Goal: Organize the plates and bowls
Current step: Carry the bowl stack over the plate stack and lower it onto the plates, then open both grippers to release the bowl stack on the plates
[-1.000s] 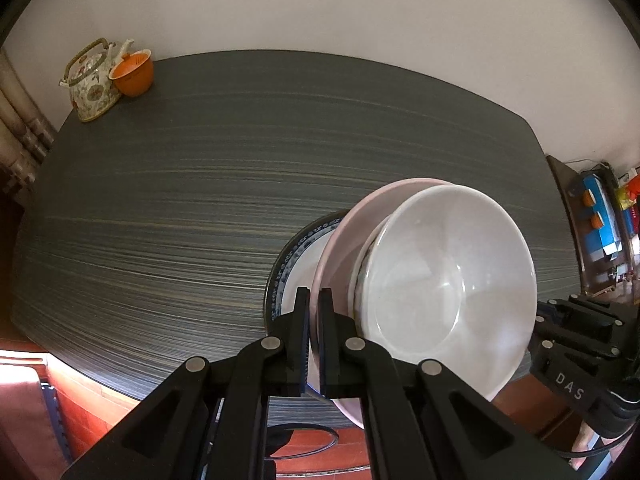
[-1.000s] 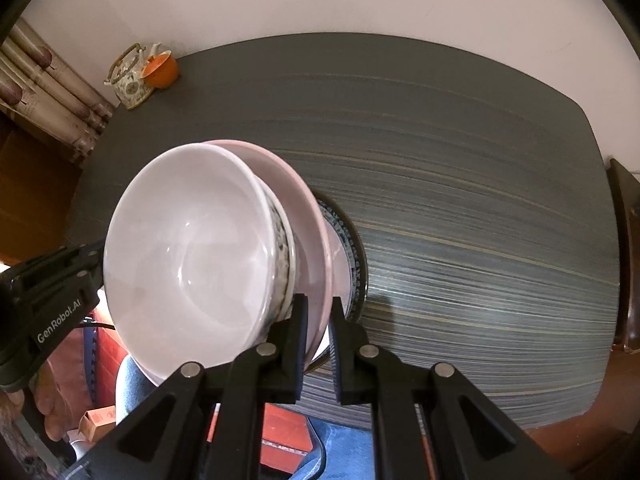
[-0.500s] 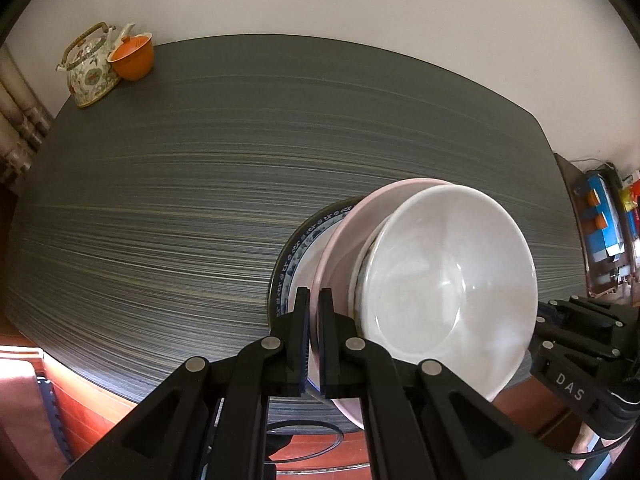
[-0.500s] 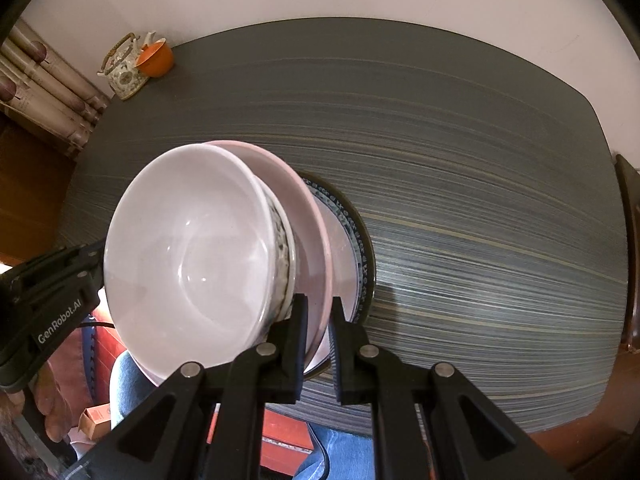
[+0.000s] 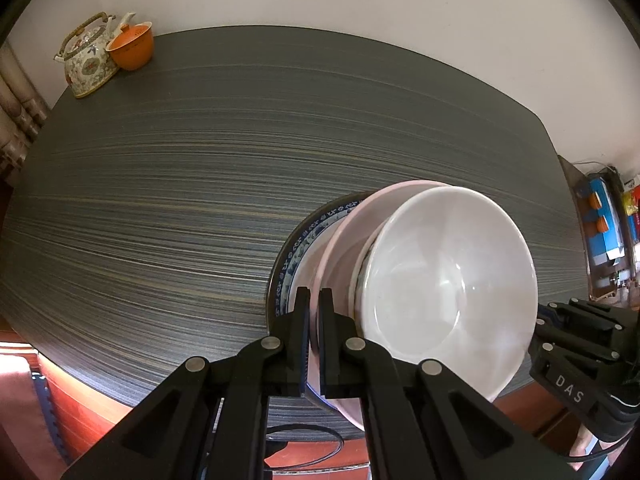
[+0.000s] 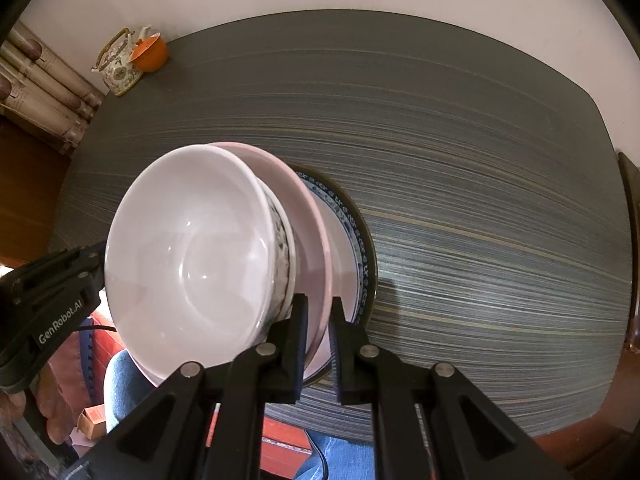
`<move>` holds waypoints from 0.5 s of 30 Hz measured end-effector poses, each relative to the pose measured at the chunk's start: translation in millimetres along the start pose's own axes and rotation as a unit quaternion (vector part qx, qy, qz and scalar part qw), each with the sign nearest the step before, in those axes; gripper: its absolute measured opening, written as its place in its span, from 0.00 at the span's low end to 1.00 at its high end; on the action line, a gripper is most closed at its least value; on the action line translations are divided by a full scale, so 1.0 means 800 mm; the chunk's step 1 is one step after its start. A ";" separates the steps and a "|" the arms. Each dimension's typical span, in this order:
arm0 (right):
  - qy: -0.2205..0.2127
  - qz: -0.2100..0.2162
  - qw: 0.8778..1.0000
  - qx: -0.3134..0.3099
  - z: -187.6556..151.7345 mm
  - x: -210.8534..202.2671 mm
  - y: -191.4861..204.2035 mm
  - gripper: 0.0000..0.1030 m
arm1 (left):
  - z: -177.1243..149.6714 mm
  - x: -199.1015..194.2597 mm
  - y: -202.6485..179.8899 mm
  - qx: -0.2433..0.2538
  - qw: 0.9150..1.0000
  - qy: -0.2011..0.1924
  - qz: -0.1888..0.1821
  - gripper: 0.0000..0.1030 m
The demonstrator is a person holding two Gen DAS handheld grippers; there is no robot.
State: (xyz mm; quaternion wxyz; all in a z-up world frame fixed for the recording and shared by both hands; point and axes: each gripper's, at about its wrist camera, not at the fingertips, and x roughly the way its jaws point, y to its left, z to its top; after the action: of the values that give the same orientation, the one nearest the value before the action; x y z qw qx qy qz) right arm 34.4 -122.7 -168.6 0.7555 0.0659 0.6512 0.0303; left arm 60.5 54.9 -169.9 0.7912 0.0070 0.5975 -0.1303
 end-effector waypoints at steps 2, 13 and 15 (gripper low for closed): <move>0.000 0.001 1.000 0.001 0.000 0.000 0.001 0.11 | 0.000 0.000 0.000 0.000 1.000 0.001 -0.001 0.00; -0.002 0.003 1.000 0.009 0.001 -0.001 -0.001 0.12 | 0.001 0.002 0.011 -0.011 1.000 -0.001 -0.008 0.00; -0.002 0.003 1.000 0.009 0.000 -0.001 -0.002 0.12 | 0.001 0.002 0.014 -0.015 1.000 -0.002 -0.008 0.04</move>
State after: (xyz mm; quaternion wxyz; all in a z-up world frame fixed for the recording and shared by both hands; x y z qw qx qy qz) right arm 34.6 -124.6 -167.7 0.7563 0.0744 0.6494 0.0263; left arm 63.9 65.1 -172.8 0.7915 -0.0104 0.5977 -0.1276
